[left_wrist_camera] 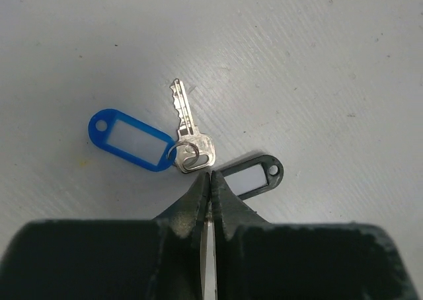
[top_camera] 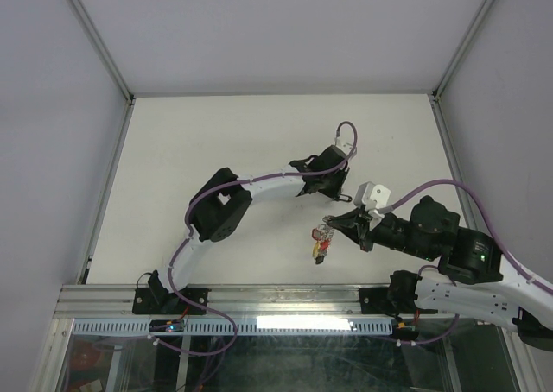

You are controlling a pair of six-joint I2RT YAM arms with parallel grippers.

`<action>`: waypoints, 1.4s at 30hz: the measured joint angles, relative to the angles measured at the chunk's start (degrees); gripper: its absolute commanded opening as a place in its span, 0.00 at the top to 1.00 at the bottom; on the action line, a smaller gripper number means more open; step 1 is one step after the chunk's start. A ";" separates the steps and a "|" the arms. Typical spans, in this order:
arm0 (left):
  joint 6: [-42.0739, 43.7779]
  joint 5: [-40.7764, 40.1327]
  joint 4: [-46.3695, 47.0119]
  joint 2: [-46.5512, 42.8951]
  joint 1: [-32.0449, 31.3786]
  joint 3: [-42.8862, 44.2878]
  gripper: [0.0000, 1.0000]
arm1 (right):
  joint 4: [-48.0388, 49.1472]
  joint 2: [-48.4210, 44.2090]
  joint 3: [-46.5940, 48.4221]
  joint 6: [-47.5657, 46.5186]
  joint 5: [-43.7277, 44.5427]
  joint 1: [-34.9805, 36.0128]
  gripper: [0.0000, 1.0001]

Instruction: Put the keys on the keyring

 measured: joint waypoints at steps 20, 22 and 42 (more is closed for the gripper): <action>9.46 9.97 4.44 -10.78 1.14 -10.91 1.00 | 0.07 -0.92 -0.81 0.00 0.31 0.00 1.00; 10.73 9.99 4.96 -13.73 1.14 -12.72 1.00 | 0.17 -1.40 -1.16 -0.02 0.44 0.00 1.00; 25.20 9.77 13.14 -43.63 1.55 -37.53 1.00 | 6.10 -2.01 -5.01 -3.19 2.40 -0.02 1.00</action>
